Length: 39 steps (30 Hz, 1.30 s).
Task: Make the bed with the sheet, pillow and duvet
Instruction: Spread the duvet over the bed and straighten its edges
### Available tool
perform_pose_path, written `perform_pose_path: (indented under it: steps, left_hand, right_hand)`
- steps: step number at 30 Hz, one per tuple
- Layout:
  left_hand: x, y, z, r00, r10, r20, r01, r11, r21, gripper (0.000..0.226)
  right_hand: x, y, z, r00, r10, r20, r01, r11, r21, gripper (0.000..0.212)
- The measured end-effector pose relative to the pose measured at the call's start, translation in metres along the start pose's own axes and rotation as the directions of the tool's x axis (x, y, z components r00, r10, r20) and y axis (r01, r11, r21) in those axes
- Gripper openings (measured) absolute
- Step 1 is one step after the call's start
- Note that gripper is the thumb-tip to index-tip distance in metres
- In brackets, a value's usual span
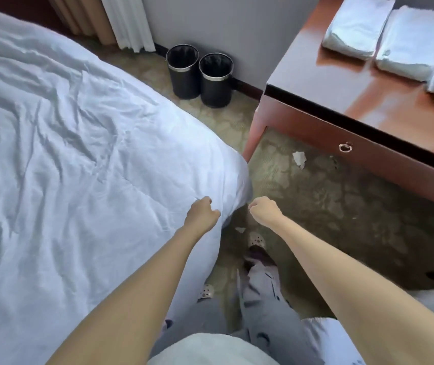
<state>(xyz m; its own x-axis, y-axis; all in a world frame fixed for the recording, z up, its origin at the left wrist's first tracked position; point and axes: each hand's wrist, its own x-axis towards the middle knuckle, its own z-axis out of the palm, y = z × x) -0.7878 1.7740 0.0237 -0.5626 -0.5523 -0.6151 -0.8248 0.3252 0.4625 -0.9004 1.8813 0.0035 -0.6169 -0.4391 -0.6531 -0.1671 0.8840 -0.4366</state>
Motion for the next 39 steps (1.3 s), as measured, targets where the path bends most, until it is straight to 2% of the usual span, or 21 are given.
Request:
perform_pose_path:
  steps: [7,9,11,15,18,20,21,22,23,25,26,28,31,34,36,39]
  left_hand:
    - [0.099,0.023,0.043,0.990,-0.143,0.019,0.142,0.990,0.024,0.059]
    - [0.119,0.024,0.057,0.988,-0.150,0.021,0.148,0.986,0.078,0.060]
    - [0.136,0.022,0.070,0.984,-0.178,0.016,0.173,0.972,0.160,0.064]
    - [0.163,0.010,0.092,0.963,-0.259,-0.069,0.265,0.889,0.374,0.088]
    - [0.178,-0.007,0.100,0.970,-0.194,-0.145,0.238,0.873,0.426,0.080]
    - [0.186,-0.018,0.098,0.974,-0.142,-0.178,0.201,0.904,0.376,0.068]
    - [0.188,-0.023,0.096,0.975,-0.121,-0.184,0.180,0.921,0.346,0.064]
    - [0.189,-0.026,0.093,0.977,-0.108,-0.182,0.163,0.934,0.318,0.063]
    - [0.189,-0.029,0.092,0.979,-0.102,-0.176,0.151,0.943,0.296,0.063]
    - [0.183,-0.028,0.090,0.980,-0.092,-0.176,0.138,0.952,0.273,0.066]
    - [0.178,-0.027,0.090,0.981,-0.088,-0.171,0.134,0.953,0.273,0.069]
    - [0.165,-0.019,0.091,0.987,-0.100,-0.123,0.130,0.954,0.269,0.081]
    - [0.142,-0.011,0.095,0.986,-0.160,-0.053,0.169,0.924,0.342,0.103]
    - [0.124,-0.009,0.099,0.954,-0.300,-0.024,0.280,0.856,0.434,0.112]
    - [0.121,-0.006,0.098,0.934,-0.357,-0.029,0.338,0.852,0.400,0.101]
    - [0.130,-0.011,0.096,0.958,-0.285,-0.038,0.281,0.903,0.325,0.043]
  right_hand:
    - [0.131,0.011,-0.021,0.974,-0.015,0.225,0.028,0.998,-0.052,0.036]
    - [0.158,0.012,-0.015,0.958,0.033,0.285,-0.028,0.999,-0.021,0.037]
    - [0.178,0.014,-0.002,0.927,0.137,0.348,-0.187,0.976,0.115,0.042]
    - [0.209,0.023,0.026,0.810,0.283,0.514,-0.508,0.776,0.374,0.053]
    - [0.223,0.034,0.048,0.684,0.308,0.661,-0.688,0.572,0.446,0.087]
    - [0.230,0.036,0.061,0.612,0.195,0.766,-0.762,0.406,0.505,0.097]
    - [0.235,0.035,0.064,0.595,0.108,0.797,-0.787,0.281,0.550,0.092]
    - [0.238,0.032,0.066,0.603,0.054,0.796,-0.792,0.160,0.590,0.082]
    - [0.239,0.029,0.064,0.640,0.048,0.767,-0.767,0.088,0.635,0.067]
    - [0.243,0.021,0.055,0.766,0.152,0.624,-0.641,0.116,0.759,0.023]
    - [0.242,0.017,0.046,0.812,0.177,0.556,-0.579,0.133,0.804,0.018]
    - [0.241,0.016,0.024,0.854,0.199,0.480,-0.508,0.123,0.853,0.029]
    - [0.228,0.022,-0.009,0.896,0.146,0.420,-0.440,0.155,0.885,0.027]
    - [0.220,0.028,-0.039,0.923,0.123,0.365,-0.379,0.112,0.919,0.025]
    - [0.215,0.027,-0.053,0.940,0.123,0.320,-0.336,0.151,0.930,0.028]
    - [0.214,0.031,-0.041,0.935,0.175,0.308,-0.344,0.252,0.904,0.020]
